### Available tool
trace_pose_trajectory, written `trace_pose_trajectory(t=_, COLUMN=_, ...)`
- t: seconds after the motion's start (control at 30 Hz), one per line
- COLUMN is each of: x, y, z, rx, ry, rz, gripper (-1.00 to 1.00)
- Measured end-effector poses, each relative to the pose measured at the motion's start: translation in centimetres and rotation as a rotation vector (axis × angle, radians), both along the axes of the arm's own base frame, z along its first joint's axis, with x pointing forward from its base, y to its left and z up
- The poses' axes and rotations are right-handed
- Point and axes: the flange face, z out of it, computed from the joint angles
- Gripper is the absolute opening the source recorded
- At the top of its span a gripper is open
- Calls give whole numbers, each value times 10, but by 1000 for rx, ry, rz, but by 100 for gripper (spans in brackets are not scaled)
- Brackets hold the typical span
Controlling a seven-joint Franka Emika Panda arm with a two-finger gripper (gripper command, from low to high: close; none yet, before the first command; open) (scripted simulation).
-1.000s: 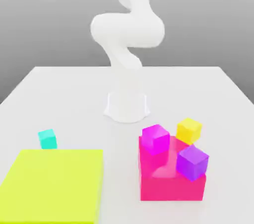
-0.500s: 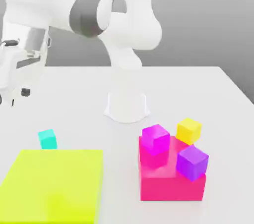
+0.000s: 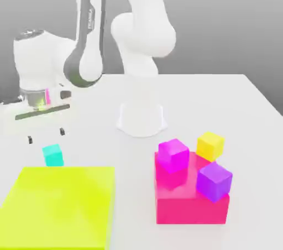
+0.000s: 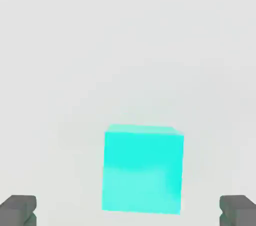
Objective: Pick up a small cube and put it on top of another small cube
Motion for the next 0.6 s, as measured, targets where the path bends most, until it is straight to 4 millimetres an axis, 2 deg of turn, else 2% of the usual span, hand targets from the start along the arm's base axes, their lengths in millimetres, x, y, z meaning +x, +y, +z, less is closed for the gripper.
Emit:
trace_pose_trajectory(t=0.37, x=0, y=3, z=-55, rx=3, ry=3, rz=1, gripper=0)
trace_pose_trajectory(t=0.4, x=-1, y=3, z=-58, rx=3, ry=5, rz=2, gripper=-100)
trace_pose_trajectory(t=0.6, x=-2, y=3, z=-60, rx=2, ry=4, rz=3, gripper=-100)
